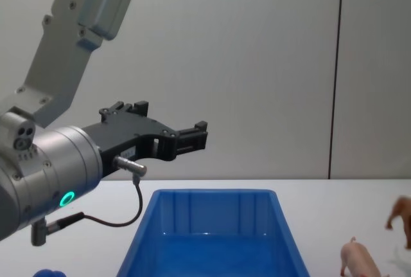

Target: Pick up the two dolls from the table and place them into the box.

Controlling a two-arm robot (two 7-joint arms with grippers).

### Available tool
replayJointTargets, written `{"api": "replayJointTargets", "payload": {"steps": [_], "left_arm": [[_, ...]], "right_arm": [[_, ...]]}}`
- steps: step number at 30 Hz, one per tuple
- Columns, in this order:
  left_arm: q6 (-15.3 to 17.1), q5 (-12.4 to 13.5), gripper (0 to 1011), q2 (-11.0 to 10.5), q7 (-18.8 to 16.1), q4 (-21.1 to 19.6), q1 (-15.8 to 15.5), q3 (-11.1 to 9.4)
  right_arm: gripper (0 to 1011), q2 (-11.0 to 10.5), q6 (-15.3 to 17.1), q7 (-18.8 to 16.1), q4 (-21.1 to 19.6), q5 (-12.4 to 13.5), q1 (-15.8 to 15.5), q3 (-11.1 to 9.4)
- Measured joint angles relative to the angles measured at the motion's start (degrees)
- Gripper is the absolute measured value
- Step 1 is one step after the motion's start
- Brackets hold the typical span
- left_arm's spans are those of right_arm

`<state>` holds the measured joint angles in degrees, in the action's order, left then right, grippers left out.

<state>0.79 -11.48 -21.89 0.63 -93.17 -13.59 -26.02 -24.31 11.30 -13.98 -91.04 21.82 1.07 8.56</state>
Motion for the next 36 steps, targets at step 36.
{"api": "replayJointTargets", "payload": {"steps": [36], "left_arm": [[0.0, 0.0, 1003, 0.0, 0.0, 0.0, 0.0, 0.0]], "right_arm": [[459, 8.8, 6.6, -14.97, 0.24, -4.97, 11.01, 7.94]]}}
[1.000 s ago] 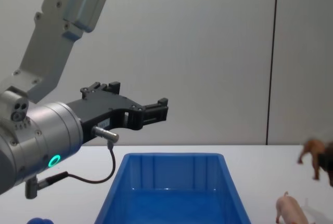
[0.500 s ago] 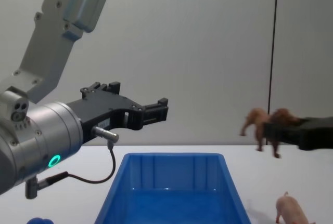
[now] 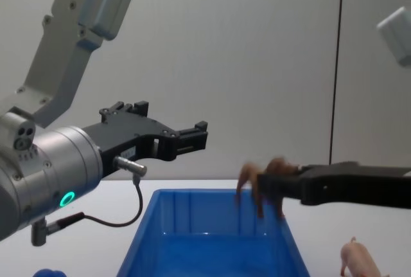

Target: Pick up the two dolls from the table and place them into the box.

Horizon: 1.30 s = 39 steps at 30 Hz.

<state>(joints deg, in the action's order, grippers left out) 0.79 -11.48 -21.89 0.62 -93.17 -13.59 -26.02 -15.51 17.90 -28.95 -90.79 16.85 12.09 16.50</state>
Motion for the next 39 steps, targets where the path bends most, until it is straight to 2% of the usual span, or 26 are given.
{"api": "replayJointTargets", "payload": {"steps": [2, 3, 4, 5, 7, 10, 11, 13, 20, 29, 39], "left_arm": [[0.0, 0.0, 1003, 0.0, 0.0, 0.0, 0.0, 0.0], [0.0, 0.0, 1003, 0.0, 0.0, 0.0, 0.0, 0.0], [0.0, 0.0, 1003, 0.0, 0.0, 0.0, 0.0, 0.0], [0.0, 0.0, 1003, 0.0, 0.0, 0.0, 0.0, 0.0], [0.0, 0.0, 1003, 0.0, 0.0, 0.0, 0.0, 0.0], [0.0, 0.0, 1003, 0.0, 0.0, 0.0, 0.0, 0.0], [0.0, 0.0, 1003, 0.0, 0.0, 0.0, 0.0, 0.0], [0.0, 0.0, 1003, 0.0, 0.0, 0.0, 0.0, 0.0], [0.0, 0.0, 1003, 0.0, 0.0, 0.0, 0.0, 0.0], [0.0, 0.0, 1003, 0.0, 0.0, 0.0, 0.0, 0.0], [0.0, 0.0, 1003, 0.0, 0.0, 0.0, 0.0, 0.0]], "right_arm": [[499, 0.35, 0.2, -0.16, 0.45, -0.21, 0.25, 0.35], [560, 0.49, 0.29, -0.23, 0.63, -0.3, 0.35, 0.49], [560, 0.72, 0.43, -0.32, 0.94, -0.49, 0.53, 0.73], [624, 0.89, 0.51, -0.34, 1.23, -0.65, 0.69, 0.93], [666, 1.02, 0.52, -0.34, 1.52, -0.78, 0.81, 1.09], [782, 1.1, 0.39, -0.23, 1.93, -0.96, 0.93, 1.23], [782, 1.1, 0.28, -0.11, 2.0, -0.99, 0.93, 1.23], [870, 0.94, -0.08, 0.24, 2.13, -1.02, 0.91, 1.19], [1001, -0.27, -1.42, 1.72, 1.93, -0.73, 0.12, 0.36], [1001, -3.38, -2.61, 4.89, -0.27, 1.45, -2.89, -1.68], [1001, -6.12, -1.84, 7.7, -2.26, 3.94, -6.14, -3.25]]}}
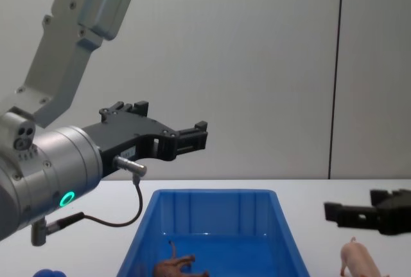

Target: Pick up the two dolls from the table and place them into the box.

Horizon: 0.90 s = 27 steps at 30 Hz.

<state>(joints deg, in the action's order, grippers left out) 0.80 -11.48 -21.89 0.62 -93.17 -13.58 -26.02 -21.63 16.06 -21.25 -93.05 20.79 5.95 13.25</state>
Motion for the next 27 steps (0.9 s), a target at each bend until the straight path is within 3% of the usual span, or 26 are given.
{"api": "replayJointTargets", "payload": {"steps": [10, 21, 27], "left_arm": [[0.0, 0.0, 1003, 0.0, 0.0, 0.0, 0.0, 0.0], [0.0, 0.0, 1003, 0.0, 0.0, 0.0, 0.0, 0.0], [0.0, 0.0, 1003, 0.0, 0.0, 0.0, 0.0, 0.0]], "right_arm": [[1001, -1.47, 1.76, 1.79, -0.01, 0.72, -2.33, -0.46], [1001, -1.23, 3.23, 2.63, 2.62, 0.11, -2.82, 0.14], [893, -0.67, 3.69, 2.83, 4.19, -0.28, -2.5, 0.63]]}}
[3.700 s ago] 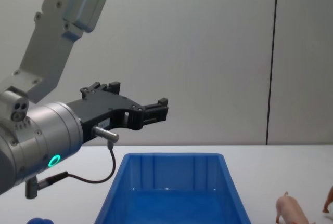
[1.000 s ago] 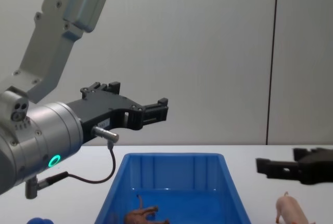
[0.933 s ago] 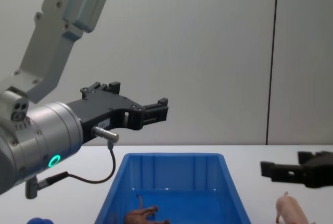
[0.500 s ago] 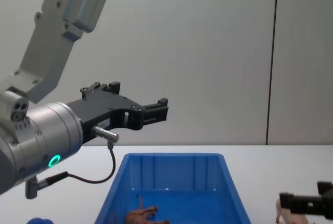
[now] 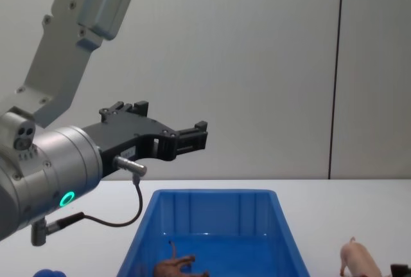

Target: Pick up the two dolls from the table and place them into the box.

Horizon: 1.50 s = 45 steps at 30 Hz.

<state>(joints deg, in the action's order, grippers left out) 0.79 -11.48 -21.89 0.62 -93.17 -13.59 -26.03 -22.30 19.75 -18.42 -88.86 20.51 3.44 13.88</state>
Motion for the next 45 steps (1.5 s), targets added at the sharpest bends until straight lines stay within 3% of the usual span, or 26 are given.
{"api": "replayJointTargets", "payload": {"steps": [8, 13, 21, 35, 45], "left_arm": [[0.0, 0.0, 1003, 0.0, 0.0, 0.0, 0.0, 0.0], [0.0, 0.0, 1003, 0.0, 0.0, 0.0, 0.0, 0.0], [0.0, 0.0, 1003, 0.0, 0.0, 0.0, 0.0, 0.0], [0.0, 0.0, 1003, 0.0, 0.0, 0.0, 0.0, 0.0], [0.0, 0.0, 1003, 0.0, 0.0, 0.0, 0.0, 0.0]], "right_arm": [[679, 0.55, 0.51, 0.21, 1.32, -0.07, 0.31, 0.43], [480, 0.68, 0.51, 0.48, 1.6, -0.07, 0.33, 0.54], [257, 0.63, -1.04, 1.12, 1.15, -0.7, 0.13, 0.62], [242, 0.37, -4.77, 1.47, -3.77, -2.16, 0.41, 0.46], [242, 1.4, -4.0, -2.61, -6.56, -2.25, 3.03, 0.89]]}}
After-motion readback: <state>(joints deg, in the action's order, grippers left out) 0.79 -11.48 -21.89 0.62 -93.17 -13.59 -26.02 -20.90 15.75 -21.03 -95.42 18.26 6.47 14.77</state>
